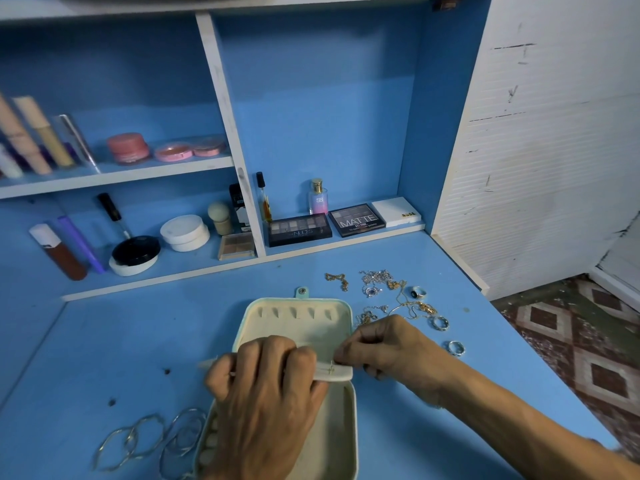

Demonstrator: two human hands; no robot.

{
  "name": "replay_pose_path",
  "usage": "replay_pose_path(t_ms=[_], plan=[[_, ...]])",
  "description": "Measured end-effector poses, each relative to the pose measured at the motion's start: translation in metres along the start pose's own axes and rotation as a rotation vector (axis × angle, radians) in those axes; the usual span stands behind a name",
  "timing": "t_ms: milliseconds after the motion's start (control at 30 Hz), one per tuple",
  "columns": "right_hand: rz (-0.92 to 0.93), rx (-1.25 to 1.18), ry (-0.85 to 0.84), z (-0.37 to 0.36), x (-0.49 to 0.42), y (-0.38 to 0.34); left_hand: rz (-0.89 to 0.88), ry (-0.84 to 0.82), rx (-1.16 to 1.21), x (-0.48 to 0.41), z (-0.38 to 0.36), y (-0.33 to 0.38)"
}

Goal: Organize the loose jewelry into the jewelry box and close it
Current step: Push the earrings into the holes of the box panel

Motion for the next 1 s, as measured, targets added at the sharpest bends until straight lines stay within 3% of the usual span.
replay_pose_path(t_ms=[633, 1000], plan=[[0.175, 0.153, -0.116, 0.002, -0.003, -0.011, -0.011, -0.020, 0.004, 0.001, 0.001, -0.001], [0.107, 0.096, -0.180, 0.008, -0.009, -0.008, -0.018, -0.016, 0.004, 0.002, 0.001, -0.002]])
Point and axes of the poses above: each hand's wrist, its own x-axis away from the middle knuckle, its own z-axis out of the back of the hand, y = z × x, the point moved 2 cm from there along -x, towards the middle knuckle, and after that the axes turned 15 degrees about z, right-handed, at the moved point
